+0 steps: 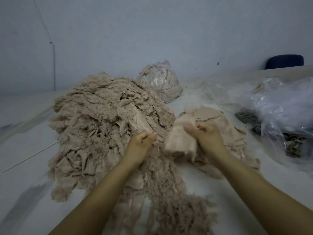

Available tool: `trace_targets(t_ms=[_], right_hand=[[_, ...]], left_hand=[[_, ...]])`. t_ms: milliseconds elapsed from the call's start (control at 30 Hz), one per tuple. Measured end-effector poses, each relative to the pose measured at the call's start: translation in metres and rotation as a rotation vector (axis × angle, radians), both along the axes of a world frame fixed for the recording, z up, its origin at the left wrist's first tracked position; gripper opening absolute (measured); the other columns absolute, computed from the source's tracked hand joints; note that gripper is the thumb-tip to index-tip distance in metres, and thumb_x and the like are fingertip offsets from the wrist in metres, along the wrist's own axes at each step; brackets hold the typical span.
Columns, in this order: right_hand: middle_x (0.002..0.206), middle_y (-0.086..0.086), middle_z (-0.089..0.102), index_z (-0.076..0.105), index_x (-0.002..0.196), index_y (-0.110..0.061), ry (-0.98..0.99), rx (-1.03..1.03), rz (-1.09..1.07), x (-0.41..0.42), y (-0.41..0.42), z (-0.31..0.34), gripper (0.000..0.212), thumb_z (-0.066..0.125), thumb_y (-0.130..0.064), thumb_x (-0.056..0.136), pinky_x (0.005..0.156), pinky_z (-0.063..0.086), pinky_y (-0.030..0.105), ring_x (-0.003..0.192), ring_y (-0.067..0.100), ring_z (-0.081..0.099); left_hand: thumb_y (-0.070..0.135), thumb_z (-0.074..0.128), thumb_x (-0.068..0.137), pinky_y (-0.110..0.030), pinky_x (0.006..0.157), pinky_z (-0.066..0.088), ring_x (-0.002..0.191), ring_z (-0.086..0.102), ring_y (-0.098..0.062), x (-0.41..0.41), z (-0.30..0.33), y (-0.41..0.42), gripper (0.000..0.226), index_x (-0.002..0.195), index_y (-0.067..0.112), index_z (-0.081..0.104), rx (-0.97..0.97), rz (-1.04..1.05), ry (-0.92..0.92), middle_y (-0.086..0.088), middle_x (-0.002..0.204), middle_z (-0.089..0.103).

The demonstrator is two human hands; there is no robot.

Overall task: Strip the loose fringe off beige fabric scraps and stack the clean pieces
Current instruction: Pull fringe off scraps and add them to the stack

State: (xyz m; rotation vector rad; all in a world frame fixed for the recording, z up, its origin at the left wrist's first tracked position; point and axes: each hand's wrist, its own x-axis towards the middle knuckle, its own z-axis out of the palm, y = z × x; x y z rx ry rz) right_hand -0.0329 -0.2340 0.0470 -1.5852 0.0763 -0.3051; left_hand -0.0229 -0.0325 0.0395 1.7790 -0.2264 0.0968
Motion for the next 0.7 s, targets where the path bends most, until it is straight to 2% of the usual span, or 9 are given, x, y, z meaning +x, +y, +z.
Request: trace_targets(t_ms=[67,167,200,300,367,467,533,633,700], right_hand=[[0.059,-0.006,0.064,0.064,0.07,-0.01,-0.022,-0.214,-0.189,0.016,-0.032,0.014,0.023,0.07,-0.025,0.086,0.049,0.044,0.021,0.056,0.009,0.059],[0.113,0.01,0.057,0.055,0.12,-0.012,0.174,-0.658,-0.356,0.027,-0.067,0.017,0.046,0.067,-0.04,0.085,0.084,0.047,0.038,0.098,0.03,0.058],[0.124,0.012,0.051,0.049,0.128,-0.017,0.198,-0.726,-0.384,0.026,-0.07,0.012,0.051,0.066,-0.04,0.086,0.088,0.045,0.039,0.105,0.032,0.056],[0.113,0.009,0.059,0.058,0.106,-0.018,-0.044,-0.738,-0.322,0.01,-0.048,-0.006,0.017,0.061,-0.022,0.09,0.075,0.038,0.024,0.092,0.019,0.057],[0.091,-0.002,0.065,0.061,0.088,-0.024,-0.098,-0.714,-0.068,-0.007,-0.021,-0.023,0.008,0.06,-0.016,0.092,0.065,0.036,0.009,0.076,0.006,0.056],[0.09,-0.013,0.063,0.066,0.097,-0.026,-0.022,-0.658,0.335,-0.041,0.022,-0.058,0.007,0.061,-0.027,0.092,0.071,0.043,0.007,0.077,-0.002,0.057],[0.095,-0.01,0.06,0.068,0.106,-0.021,-0.052,-0.725,0.49,-0.06,0.047,-0.08,0.016,0.059,-0.026,0.094,0.077,0.043,0.014,0.083,0.003,0.054],[0.093,-0.011,0.058,0.068,0.097,-0.024,-0.156,-0.609,0.394,-0.07,0.064,-0.082,0.015,0.056,-0.033,0.095,0.076,0.038,0.011,0.084,-0.002,0.051],[0.095,-0.01,0.057,0.063,0.095,-0.028,-0.119,-0.46,0.258,-0.065,0.069,-0.068,0.016,0.06,-0.043,0.089,0.074,0.039,0.011,0.086,-0.001,0.051]], left_hand=[[0.028,0.057,0.093,-0.022,0.045,0.032,0.043,0.037,-0.009,0.006,-0.004,0.017,0.033,0.076,0.0,0.059,0.121,0.009,-0.029,-0.001,0.055,0.048],[0.032,0.069,0.084,-0.025,0.063,0.044,0.065,0.055,-0.01,0.01,-0.008,0.047,0.017,0.078,0.016,0.068,0.551,-0.075,-0.057,0.002,0.075,0.061],[0.033,0.073,0.08,-0.023,0.071,0.047,0.076,0.059,-0.007,0.009,-0.007,0.058,0.012,0.082,0.023,0.069,0.637,-0.139,-0.036,0.006,0.085,0.062],[0.039,0.078,0.073,-0.014,0.086,0.041,0.102,0.053,-0.002,0.006,-0.007,0.078,0.048,0.117,0.031,0.06,0.884,-0.27,0.131,0.016,0.111,0.051],[0.033,0.075,0.079,-0.013,0.083,0.04,0.097,0.052,-0.001,0.004,-0.013,0.08,0.044,0.12,0.026,0.061,0.981,-0.285,0.132,0.015,0.107,0.055],[0.014,0.067,0.086,-0.035,0.081,0.049,0.077,0.057,-0.012,-0.001,-0.018,0.075,0.008,0.084,0.007,0.068,0.752,-0.243,0.064,-0.001,0.082,0.062],[0.011,0.068,0.085,-0.031,0.078,0.044,0.078,0.054,-0.012,-0.004,-0.018,0.072,0.011,0.076,0.006,0.066,0.651,-0.229,-0.003,-0.002,0.085,0.056],[0.01,0.068,0.085,-0.014,0.082,0.04,0.096,0.054,-0.005,-0.011,-0.01,0.061,0.016,0.074,0.02,0.063,0.523,-0.297,-0.1,0.002,0.108,0.055],[0.009,0.066,0.086,-0.016,0.082,0.044,0.092,0.057,-0.005,-0.016,-0.003,0.049,0.017,0.074,0.018,0.059,0.362,-0.353,-0.095,0.0,0.102,0.059]])
